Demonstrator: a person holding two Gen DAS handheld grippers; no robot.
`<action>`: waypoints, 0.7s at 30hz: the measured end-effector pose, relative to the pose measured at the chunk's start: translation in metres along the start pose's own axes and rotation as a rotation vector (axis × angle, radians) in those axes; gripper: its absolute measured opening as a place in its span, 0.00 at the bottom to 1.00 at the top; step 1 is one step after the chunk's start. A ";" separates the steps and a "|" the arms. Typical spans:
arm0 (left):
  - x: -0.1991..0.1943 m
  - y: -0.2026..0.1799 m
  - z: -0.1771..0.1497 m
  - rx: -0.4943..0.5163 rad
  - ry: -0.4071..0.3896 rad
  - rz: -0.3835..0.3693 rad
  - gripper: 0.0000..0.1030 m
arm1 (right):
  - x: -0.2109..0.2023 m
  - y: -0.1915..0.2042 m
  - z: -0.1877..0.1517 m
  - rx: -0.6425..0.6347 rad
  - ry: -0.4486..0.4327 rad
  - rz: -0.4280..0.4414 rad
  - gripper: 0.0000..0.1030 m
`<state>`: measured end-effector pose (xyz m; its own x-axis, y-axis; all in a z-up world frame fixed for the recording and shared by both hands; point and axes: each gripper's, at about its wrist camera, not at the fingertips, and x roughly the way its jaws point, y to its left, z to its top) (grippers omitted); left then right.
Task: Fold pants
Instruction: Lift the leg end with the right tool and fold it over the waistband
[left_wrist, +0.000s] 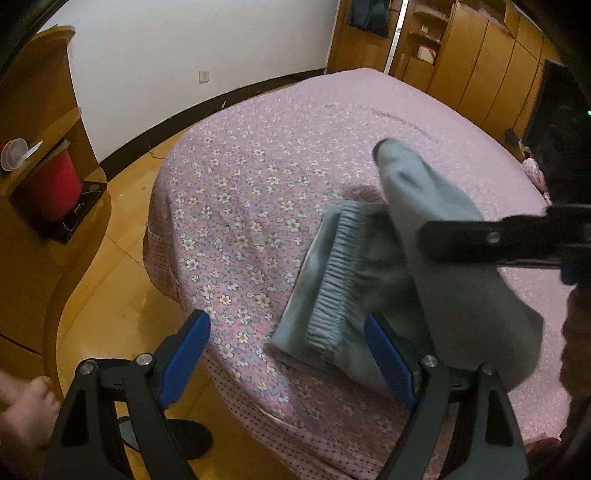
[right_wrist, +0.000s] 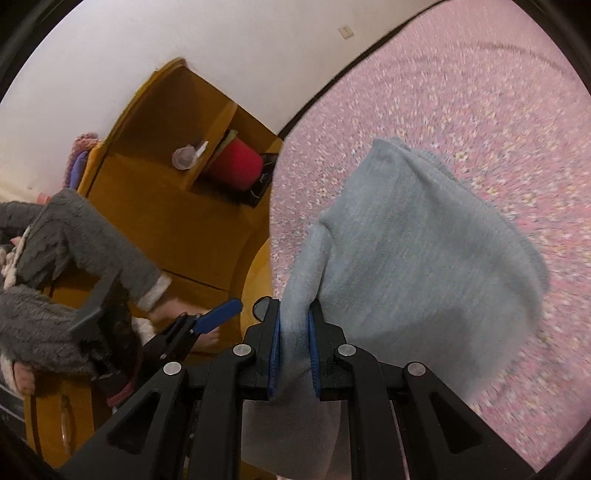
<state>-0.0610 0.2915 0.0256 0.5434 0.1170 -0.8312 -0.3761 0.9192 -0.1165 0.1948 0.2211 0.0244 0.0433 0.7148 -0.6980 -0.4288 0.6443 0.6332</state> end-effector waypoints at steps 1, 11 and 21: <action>0.002 0.001 0.001 0.000 0.002 -0.004 0.86 | 0.005 -0.003 0.000 0.010 0.005 -0.004 0.16; 0.005 0.007 -0.002 -0.004 0.017 -0.013 0.86 | 0.015 -0.015 -0.002 0.093 -0.001 0.037 0.33; -0.011 -0.002 -0.003 0.020 0.007 0.007 0.86 | -0.036 -0.001 -0.023 0.009 -0.111 0.013 0.39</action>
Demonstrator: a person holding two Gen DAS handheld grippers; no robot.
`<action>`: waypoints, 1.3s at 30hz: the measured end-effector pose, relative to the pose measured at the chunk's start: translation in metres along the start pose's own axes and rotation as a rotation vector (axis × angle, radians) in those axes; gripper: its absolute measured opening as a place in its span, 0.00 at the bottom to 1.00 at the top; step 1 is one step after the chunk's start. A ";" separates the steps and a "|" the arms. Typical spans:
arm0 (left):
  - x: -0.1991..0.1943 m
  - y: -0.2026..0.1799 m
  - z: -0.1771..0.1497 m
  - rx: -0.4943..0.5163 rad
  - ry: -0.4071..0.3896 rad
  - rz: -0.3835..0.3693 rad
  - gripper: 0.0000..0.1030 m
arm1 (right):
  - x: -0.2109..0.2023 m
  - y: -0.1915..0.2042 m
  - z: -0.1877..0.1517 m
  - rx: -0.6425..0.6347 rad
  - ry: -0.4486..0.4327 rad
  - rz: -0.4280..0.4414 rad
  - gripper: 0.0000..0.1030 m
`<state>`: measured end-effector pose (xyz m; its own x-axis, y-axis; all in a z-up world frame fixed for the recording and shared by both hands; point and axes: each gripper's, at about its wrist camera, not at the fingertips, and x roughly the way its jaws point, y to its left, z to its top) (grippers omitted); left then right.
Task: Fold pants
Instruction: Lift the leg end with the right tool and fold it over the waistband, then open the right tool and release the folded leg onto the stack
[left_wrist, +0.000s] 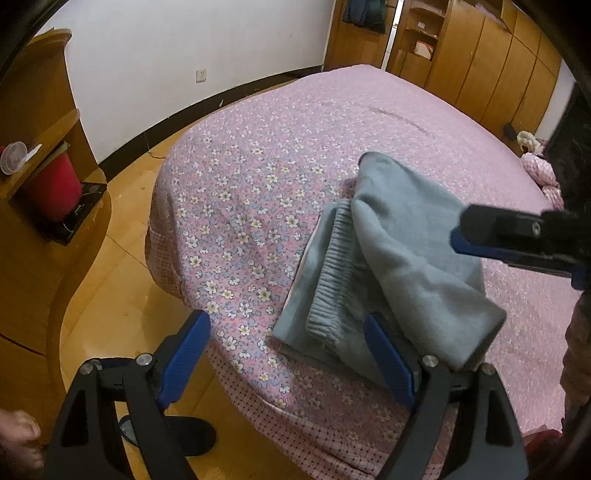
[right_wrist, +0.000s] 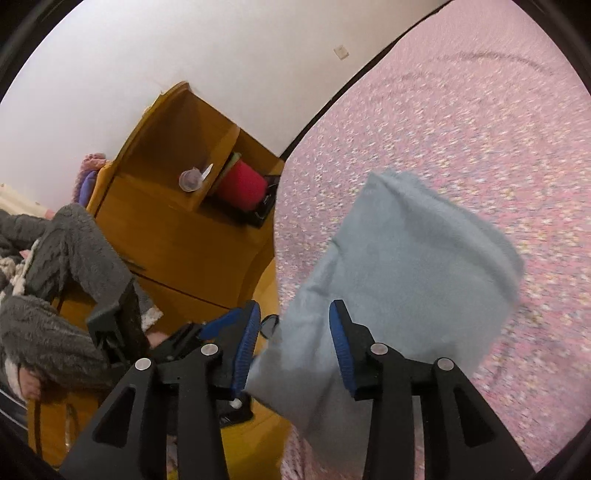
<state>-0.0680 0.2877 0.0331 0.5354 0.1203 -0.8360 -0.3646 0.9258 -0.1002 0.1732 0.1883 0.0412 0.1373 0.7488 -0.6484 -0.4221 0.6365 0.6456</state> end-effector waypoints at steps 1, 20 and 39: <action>-0.002 -0.001 0.000 0.003 0.003 0.003 0.86 | -0.004 -0.001 -0.002 -0.003 -0.007 -0.010 0.39; -0.040 -0.029 0.019 -0.041 0.007 -0.108 0.86 | -0.051 -0.060 -0.030 0.119 -0.018 -0.150 0.53; 0.013 -0.048 0.007 0.051 0.073 0.050 0.86 | -0.062 -0.082 -0.049 0.184 0.009 -0.093 0.53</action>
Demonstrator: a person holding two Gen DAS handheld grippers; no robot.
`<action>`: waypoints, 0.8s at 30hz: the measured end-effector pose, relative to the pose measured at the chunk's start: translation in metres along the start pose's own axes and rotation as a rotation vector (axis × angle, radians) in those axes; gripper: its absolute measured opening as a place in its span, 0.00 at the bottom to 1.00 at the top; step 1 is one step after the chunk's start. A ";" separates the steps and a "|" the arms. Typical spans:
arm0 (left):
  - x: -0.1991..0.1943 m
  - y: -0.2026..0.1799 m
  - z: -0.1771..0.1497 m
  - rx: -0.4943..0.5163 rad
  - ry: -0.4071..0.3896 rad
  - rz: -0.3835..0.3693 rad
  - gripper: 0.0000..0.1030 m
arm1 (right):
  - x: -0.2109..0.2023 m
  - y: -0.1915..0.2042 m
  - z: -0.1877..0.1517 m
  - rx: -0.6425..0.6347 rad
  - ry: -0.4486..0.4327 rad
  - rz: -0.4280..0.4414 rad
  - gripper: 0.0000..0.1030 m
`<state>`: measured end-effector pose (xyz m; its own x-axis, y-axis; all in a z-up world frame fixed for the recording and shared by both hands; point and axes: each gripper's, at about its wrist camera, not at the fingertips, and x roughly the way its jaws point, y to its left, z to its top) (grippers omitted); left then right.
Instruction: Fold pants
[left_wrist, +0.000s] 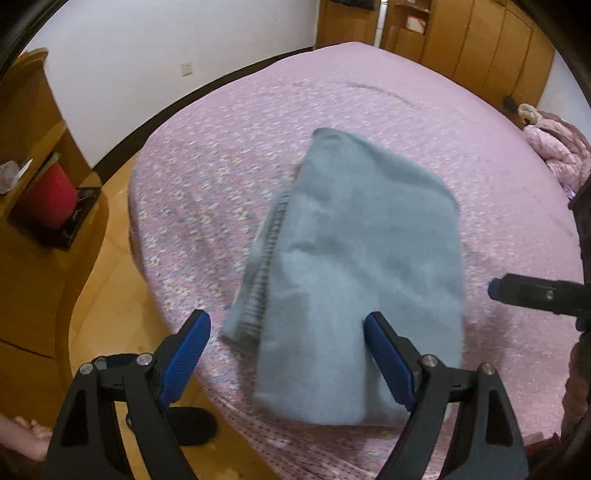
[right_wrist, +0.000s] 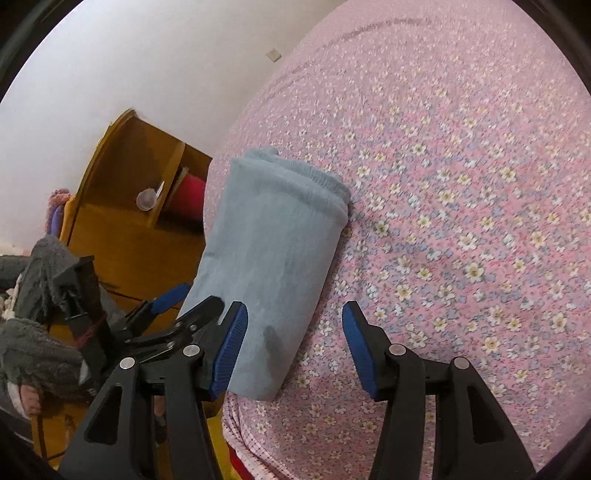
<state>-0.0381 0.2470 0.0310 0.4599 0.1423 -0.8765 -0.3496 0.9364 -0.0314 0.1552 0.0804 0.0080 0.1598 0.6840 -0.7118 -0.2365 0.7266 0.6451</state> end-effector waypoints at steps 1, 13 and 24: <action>0.002 0.003 -0.002 -0.015 -0.001 -0.005 0.86 | 0.003 0.000 0.000 0.004 0.011 0.002 0.53; 0.007 0.017 -0.002 -0.006 0.001 -0.085 0.77 | 0.032 0.008 0.000 0.026 0.064 0.013 0.53; -0.004 0.023 0.021 0.046 -0.016 -0.134 0.79 | 0.048 0.020 0.010 0.005 0.048 -0.005 0.54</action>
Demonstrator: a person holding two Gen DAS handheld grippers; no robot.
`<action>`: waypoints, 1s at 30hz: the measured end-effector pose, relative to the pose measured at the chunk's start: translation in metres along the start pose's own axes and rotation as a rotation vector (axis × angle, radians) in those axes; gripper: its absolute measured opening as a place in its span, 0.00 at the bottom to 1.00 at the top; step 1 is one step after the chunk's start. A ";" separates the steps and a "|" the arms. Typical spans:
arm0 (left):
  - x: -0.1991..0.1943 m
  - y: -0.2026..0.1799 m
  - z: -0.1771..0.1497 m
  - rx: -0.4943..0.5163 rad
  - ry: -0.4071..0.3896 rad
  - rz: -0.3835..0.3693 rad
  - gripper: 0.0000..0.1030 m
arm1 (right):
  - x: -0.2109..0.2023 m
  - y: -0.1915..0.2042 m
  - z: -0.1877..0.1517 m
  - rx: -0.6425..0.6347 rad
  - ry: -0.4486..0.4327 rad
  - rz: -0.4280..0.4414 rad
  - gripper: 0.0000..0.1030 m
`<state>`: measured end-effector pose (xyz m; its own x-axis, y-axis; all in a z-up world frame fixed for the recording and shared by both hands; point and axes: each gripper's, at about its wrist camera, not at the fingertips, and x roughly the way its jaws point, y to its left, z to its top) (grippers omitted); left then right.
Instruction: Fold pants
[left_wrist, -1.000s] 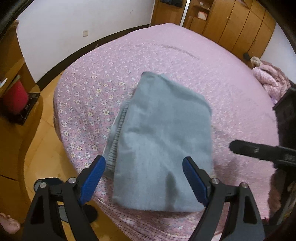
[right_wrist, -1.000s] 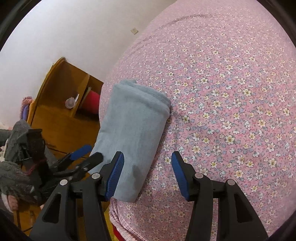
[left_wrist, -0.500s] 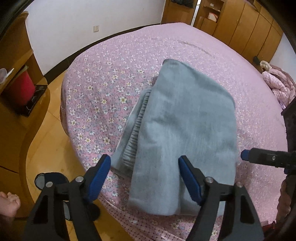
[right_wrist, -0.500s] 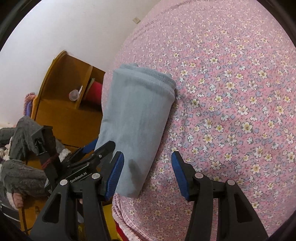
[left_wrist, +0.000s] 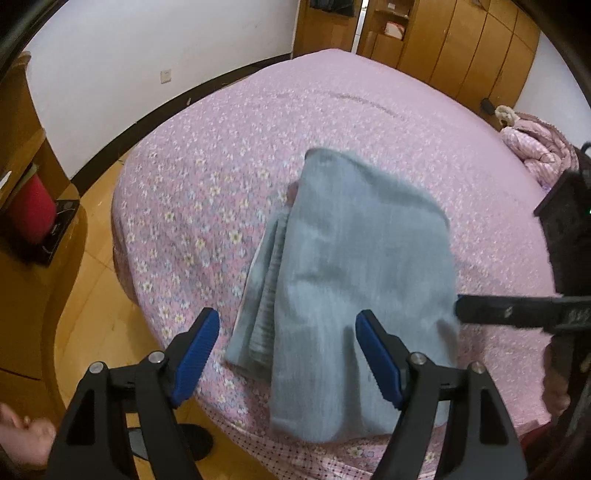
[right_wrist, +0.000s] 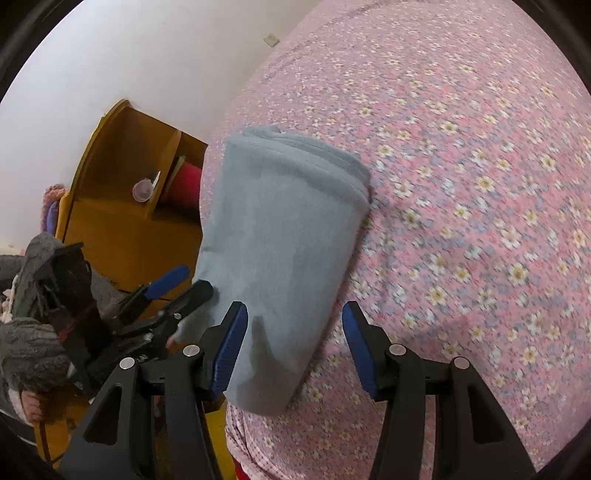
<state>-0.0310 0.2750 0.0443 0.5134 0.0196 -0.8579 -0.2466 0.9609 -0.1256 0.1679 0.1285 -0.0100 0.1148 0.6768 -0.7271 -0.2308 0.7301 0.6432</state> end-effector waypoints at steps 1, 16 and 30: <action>0.002 0.002 0.003 -0.003 0.017 -0.023 0.80 | 0.004 0.001 0.001 -0.003 0.002 -0.002 0.54; 0.051 0.027 0.019 -0.017 0.103 -0.149 0.95 | 0.035 0.005 0.012 -0.012 0.016 -0.007 0.55; 0.061 0.023 0.028 0.011 0.152 -0.152 0.98 | 0.042 -0.008 0.003 -0.005 -0.020 0.032 0.57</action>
<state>0.0175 0.3059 0.0034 0.4136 -0.1671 -0.8950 -0.1664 0.9526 -0.2547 0.1773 0.1511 -0.0448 0.1268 0.7013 -0.7015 -0.2391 0.7080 0.6646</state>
